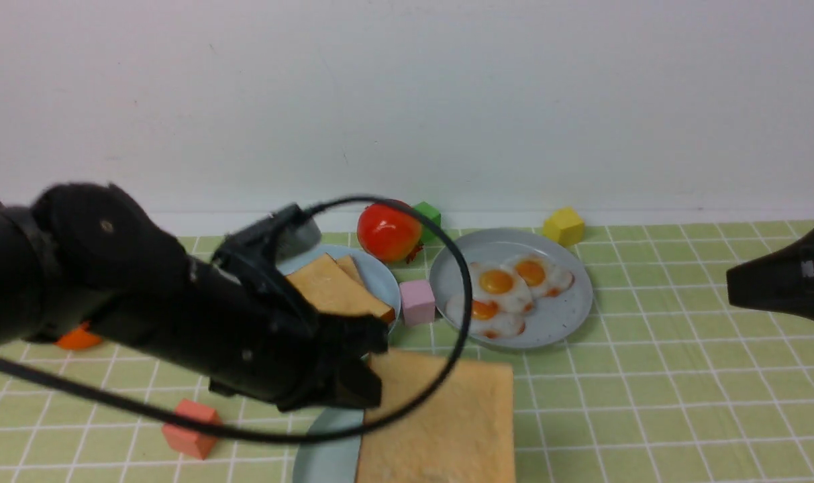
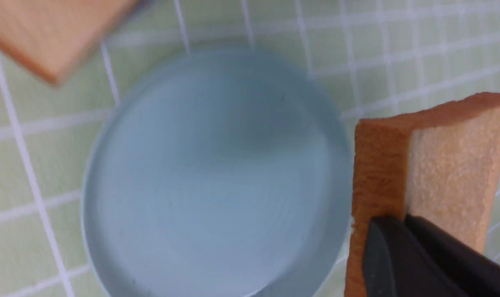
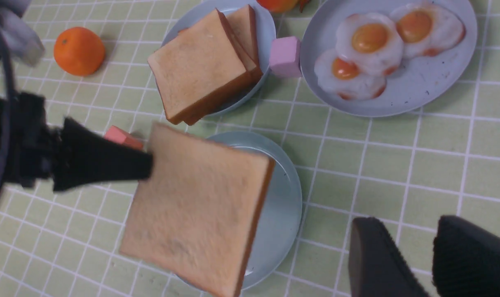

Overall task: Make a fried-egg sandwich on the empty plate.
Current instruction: Use the left arm to put a slice of bread into the empty plate in the middle

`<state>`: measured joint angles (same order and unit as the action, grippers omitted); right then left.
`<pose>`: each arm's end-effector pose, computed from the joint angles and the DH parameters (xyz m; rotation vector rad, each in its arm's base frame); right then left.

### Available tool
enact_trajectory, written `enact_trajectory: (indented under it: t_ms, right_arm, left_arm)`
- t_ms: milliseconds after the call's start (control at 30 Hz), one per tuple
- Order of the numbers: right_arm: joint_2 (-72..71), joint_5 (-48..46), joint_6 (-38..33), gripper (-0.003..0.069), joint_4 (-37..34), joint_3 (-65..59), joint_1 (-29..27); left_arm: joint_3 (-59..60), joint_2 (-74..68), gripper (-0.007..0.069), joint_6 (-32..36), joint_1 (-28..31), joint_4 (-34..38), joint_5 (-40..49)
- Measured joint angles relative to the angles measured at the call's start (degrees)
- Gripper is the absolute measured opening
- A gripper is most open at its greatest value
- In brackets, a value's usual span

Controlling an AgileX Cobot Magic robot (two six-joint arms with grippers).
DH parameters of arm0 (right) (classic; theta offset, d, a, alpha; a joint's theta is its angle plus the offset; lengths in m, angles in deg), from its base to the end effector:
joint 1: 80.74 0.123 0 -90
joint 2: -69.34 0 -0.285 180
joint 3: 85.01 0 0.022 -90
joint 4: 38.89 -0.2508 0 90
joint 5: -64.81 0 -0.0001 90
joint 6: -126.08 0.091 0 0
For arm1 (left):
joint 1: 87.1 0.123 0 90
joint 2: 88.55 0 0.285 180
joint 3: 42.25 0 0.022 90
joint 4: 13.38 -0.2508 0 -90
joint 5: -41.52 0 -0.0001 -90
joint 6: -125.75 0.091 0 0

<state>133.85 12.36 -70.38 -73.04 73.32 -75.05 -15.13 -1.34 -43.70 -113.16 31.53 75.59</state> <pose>0.1804 0.0587 0.3630 -0.2271 2.3019 0.6387 0.2442 -0.1596 0.2328 0.1020 2.6634 -0.8680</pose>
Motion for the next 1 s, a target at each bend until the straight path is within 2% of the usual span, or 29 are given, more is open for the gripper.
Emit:
enact_trajectory:
  t_ms: [167,367,733,833,1000]
  right_arm:
    - [-0.1,-0.1,0.0,0.0241,0.0,0.0,0.0]
    - [-0.1,0.5,0.0,0.0241,-2.4,0.0,0.0]
    - [3.9,1.9,-0.5,0.0246,-6.3,0.0,0.1]
    - [6.5,2.5,-3.1,0.0272,-8.4,0.0,1.7]
    - [14.9,10.7,-5.2,0.0402,-11.2,0.0,7.3]
  left_arm:
    - [4.6,-2.2,-0.0008,0.6,-3.1,-0.9,-4.9]
    - [4.7,-3.7,-0.0008,0.8,-3.1,-2.7,-10.8]
    - [4.7,-5.1,0.0009,0.8,-3.1,-4.3,-15.3]
    - [4.7,-6.7,0.0032,0.5,-3.1,-4.9,-16.7]
    - [4.7,-7.5,0.0157,0.4,-3.1,-5.6,-19.4]
